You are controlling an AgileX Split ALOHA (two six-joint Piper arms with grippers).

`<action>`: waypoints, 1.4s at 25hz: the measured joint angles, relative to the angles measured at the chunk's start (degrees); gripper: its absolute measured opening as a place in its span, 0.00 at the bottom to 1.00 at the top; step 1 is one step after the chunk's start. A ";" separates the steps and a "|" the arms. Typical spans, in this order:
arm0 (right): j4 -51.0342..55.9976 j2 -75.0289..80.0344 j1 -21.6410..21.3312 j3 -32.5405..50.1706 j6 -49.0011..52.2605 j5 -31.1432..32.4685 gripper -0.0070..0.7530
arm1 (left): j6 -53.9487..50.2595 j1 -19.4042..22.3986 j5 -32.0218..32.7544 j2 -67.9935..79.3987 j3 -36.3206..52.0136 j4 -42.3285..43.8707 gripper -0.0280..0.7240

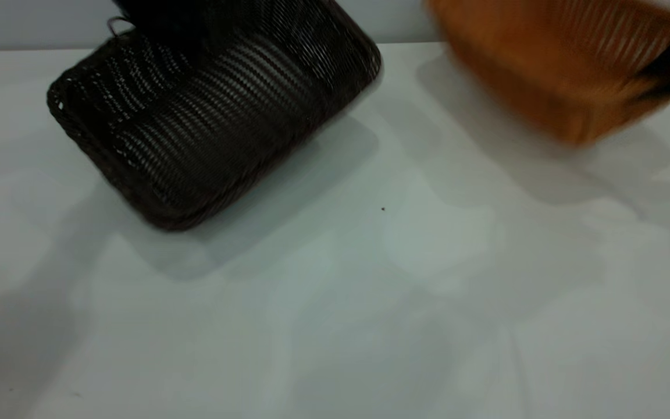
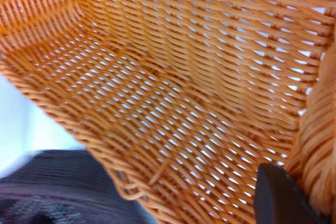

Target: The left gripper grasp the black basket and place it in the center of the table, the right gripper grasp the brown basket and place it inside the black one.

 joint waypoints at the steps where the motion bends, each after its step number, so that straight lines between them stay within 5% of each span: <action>1: -1.16 -0.72 -1.43 -1.36 -0.30 2.40 0.10 | 3.79 -1.36 2.00 0.00 0.00 -0.66 0.15; 9: -12.36 -1.83 -5.97 -7.26 -1.06 14.32 0.10 | 35.34 -13.05 11.72 0.10 -0.05 -9.09 0.15; 17: -12.79 -1.83 -6.77 -7.91 -1.96 16.99 0.10 | 39.38 -19.71 8.69 0.55 -0.06 -10.66 0.16; 21: -12.80 -1.83 -6.77 -7.91 -2.13 17.41 0.10 | 39.38 -19.97 8.43 1.96 -0.11 -10.92 0.29; 28: -12.80 -1.83 -6.77 -7.91 -2.38 18.52 0.10 | 33.21 -19.77 1.97 1.76 -0.11 -11.17 0.68; 31: -12.80 -1.83 -6.77 -7.91 -2.38 19.99 0.10 | 23.70 -18.11 1.70 -1.09 -0.11 -10.58 0.73; 35: -13.22 -2.12 -6.53 -7.91 -2.38 23.26 0.10 | 11.88 -12.09 10.08 -6.91 -0.17 -10.06 0.74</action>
